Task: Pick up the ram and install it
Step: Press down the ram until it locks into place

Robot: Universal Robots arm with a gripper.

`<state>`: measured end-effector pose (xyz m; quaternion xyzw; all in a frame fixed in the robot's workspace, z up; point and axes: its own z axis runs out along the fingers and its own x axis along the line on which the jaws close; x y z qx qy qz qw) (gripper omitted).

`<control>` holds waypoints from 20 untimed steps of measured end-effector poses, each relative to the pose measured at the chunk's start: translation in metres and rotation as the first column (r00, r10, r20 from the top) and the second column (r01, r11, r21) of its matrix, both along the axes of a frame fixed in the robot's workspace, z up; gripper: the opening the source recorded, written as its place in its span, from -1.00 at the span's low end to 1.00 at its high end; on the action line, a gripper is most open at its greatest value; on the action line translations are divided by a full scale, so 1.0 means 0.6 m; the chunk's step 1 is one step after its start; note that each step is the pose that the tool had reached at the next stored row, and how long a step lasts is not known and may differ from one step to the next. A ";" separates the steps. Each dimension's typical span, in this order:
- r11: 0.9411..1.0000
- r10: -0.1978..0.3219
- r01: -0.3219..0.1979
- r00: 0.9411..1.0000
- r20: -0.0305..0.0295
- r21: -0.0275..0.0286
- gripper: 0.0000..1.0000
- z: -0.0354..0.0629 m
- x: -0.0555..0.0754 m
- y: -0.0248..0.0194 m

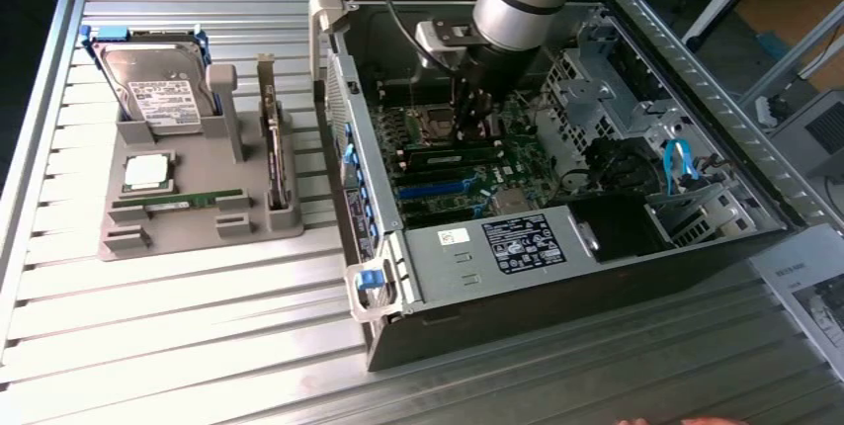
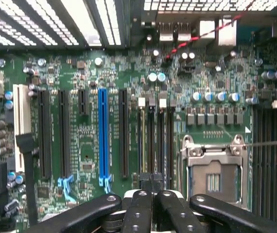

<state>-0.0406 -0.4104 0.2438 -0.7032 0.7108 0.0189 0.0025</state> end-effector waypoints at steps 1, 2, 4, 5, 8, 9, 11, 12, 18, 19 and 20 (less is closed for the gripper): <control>1.000 0.000 0.000 1.000 0.000 0.000 -0.80 0.000 -0.003 0.0000; 1.000 0.000 0.000 1.000 0.000 0.000 -0.80 0.000 -0.005 0.0000; 1.000 0.000 0.000 1.000 0.000 0.000 -0.80 0.000 -0.010 0.0000; 1.000 0.000 0.000 1.000 0.000 0.000 -0.80 0.000 -0.013 0.0000; 1.000 0.000 0.000 1.000 0.000 0.000 -0.80 0.000 -0.020 0.0000; 1.000 0.000 0.000 1.000 0.000 0.000 -0.80 0.000 -0.021 0.0000; 1.000 0.000 0.000 1.000 0.000 0.000 -0.80 0.000 -0.022 0.0000; 1.000 0.000 0.000 1.000 0.000 0.000 -0.80 0.000 -0.022 0.0000; 1.000 0.000 0.000 1.000 0.000 0.000 -0.80 -0.004 -0.022 0.0000; 1.000 0.000 0.000 1.000 0.000 0.000 -0.80 -0.005 -0.023 0.0000; 1.000 0.000 0.000 1.000 0.000 0.000 -0.80 -0.006 -0.023 0.0000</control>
